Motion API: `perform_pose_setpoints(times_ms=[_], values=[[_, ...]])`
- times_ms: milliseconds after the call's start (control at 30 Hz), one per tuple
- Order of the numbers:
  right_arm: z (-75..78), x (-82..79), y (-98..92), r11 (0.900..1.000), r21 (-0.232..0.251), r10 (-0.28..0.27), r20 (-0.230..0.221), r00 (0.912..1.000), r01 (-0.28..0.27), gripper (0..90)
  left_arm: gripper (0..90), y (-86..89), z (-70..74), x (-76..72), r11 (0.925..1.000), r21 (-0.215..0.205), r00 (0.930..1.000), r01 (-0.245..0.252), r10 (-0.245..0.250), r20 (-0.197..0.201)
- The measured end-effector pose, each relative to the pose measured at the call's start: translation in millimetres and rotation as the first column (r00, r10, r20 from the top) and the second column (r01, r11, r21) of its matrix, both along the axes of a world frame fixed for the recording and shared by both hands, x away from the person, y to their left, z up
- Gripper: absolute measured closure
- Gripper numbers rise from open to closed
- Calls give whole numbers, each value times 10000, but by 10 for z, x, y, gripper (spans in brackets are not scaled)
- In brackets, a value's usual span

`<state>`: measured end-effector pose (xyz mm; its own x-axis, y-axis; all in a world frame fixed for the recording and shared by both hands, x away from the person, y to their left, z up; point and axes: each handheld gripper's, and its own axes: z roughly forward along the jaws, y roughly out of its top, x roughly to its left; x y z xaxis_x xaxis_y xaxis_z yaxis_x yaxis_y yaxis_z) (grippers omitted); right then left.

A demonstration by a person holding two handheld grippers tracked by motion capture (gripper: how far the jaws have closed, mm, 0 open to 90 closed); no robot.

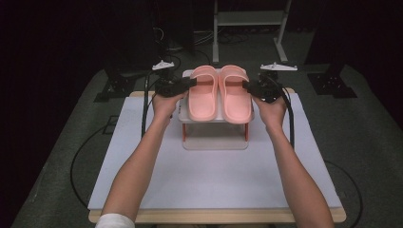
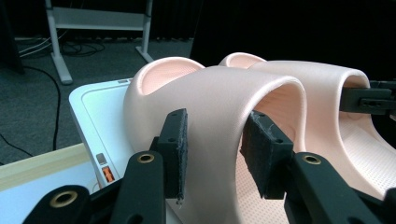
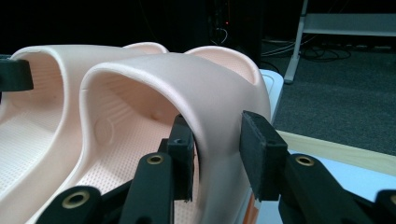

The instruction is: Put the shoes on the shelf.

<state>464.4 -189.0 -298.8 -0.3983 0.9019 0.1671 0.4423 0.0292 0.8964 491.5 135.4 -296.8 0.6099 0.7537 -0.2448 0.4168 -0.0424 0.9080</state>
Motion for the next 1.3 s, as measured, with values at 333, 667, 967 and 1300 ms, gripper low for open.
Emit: perform_pose_setpoints(times_ms=[333, 667, 967, 1300], values=[[-11, 35, 30, 9999, 121, -22, 14, 10000, 22, 648, 611, 2, 0, 23, 10000, 10, 10000, -25, 25, -18], [-22, 101, 71, 9993, 280, -231, -66, 9997, 233, 645, 613, 49, -1, 38, 9999, 102, 10000, 18, -18, -3], [-12, 140, 95, 9974, 342, -623, -144, 9980, 628, 645, 614, 51, 0, 38, 9998, 172, 10000, 42, -42, 42], [0, 125, 167, 9962, 73, -868, -61, 9962, 869, 643, 615, 49, 7, 40, 9997, 214, 9999, 99, -100, 64]])
